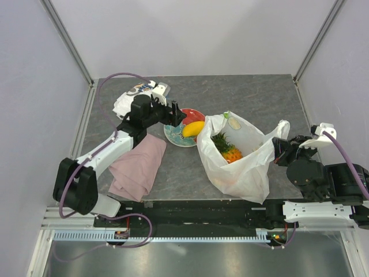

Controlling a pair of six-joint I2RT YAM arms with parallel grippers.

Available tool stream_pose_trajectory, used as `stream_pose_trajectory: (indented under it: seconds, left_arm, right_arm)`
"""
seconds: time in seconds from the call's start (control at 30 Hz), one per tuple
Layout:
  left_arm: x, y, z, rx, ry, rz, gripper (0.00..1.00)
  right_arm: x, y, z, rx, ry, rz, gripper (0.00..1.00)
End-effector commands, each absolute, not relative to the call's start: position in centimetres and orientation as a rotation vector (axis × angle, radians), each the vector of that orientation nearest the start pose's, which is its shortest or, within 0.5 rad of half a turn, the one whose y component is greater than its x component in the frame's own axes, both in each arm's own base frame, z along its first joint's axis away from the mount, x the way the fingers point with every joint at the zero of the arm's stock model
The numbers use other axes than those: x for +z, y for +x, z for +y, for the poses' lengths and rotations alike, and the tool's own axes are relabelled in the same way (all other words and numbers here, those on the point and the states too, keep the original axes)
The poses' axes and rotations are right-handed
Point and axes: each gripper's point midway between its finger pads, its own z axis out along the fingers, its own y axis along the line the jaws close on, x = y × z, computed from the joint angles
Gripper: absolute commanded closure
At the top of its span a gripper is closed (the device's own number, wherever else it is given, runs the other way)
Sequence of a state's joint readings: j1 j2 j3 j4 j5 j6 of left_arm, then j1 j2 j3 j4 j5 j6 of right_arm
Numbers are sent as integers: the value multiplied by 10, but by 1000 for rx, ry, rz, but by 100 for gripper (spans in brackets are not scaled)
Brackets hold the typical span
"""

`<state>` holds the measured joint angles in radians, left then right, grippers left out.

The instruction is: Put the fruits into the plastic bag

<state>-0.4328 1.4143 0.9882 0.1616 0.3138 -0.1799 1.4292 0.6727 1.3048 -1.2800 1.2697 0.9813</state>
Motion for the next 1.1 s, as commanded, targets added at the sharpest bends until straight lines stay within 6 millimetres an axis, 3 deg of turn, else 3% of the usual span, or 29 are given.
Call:
stream_pose_trajectory:
  seconds: [0.0, 0.1, 0.37, 0.43, 0.47, 0.67, 1.07]
  left_arm:
    - [195, 399, -238, -572, 525, 1857, 15]
    - [175, 402, -251, -546, 648, 1887, 15]
    - [161, 400, -289, -595, 840, 1881, 15]
    - [143, 398, -293, -601, 882, 1929, 15]
    - [148, 402, -297, -600, 904, 1905, 15]
    - [119, 405, -305, -601, 973, 1991, 15]
    - [87, 410, -317, -652, 1021, 2078, 14]
  right_arm:
    - [359, 169, 65, 349, 246, 1737, 100]
    - [359, 169, 64, 347, 248, 1736, 100]
    - [360, 169, 66, 347, 246, 1737, 100]
    - [360, 169, 66, 349, 245, 1739, 100]
    - [360, 169, 66, 348, 243, 1739, 100]
    - [361, 169, 67, 350, 244, 1740, 100]
    - [360, 169, 67, 350, 242, 1741, 100]
